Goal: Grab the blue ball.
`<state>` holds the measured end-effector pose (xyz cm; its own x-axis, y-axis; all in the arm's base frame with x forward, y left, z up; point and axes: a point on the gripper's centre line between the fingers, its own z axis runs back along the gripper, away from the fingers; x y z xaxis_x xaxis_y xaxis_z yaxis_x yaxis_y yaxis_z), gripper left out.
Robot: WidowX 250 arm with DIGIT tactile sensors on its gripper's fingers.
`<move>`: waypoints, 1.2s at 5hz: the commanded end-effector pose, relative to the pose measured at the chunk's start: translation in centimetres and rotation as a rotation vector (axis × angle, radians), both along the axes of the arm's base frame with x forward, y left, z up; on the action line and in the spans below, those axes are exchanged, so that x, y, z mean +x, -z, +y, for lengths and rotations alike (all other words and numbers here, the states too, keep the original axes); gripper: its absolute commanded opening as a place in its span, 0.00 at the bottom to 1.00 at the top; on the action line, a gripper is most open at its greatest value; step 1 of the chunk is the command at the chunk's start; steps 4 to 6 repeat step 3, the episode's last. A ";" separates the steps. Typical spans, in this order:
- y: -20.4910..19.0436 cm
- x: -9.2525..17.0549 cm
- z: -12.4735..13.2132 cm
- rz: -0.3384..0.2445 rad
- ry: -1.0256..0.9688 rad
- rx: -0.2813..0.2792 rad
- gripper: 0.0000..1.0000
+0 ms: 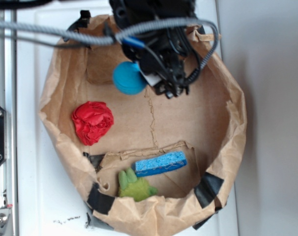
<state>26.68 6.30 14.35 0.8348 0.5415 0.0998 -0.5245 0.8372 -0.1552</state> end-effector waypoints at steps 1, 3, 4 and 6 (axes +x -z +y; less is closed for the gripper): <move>-2.9 -0.4 1.8 -0.090 0.030 -0.018 0.00; -2.1 -0.5 1.3 -0.178 0.087 0.083 0.41; -2.1 -0.5 1.3 -0.178 0.087 0.083 0.41; -2.1 -0.5 1.3 -0.178 0.087 0.083 0.41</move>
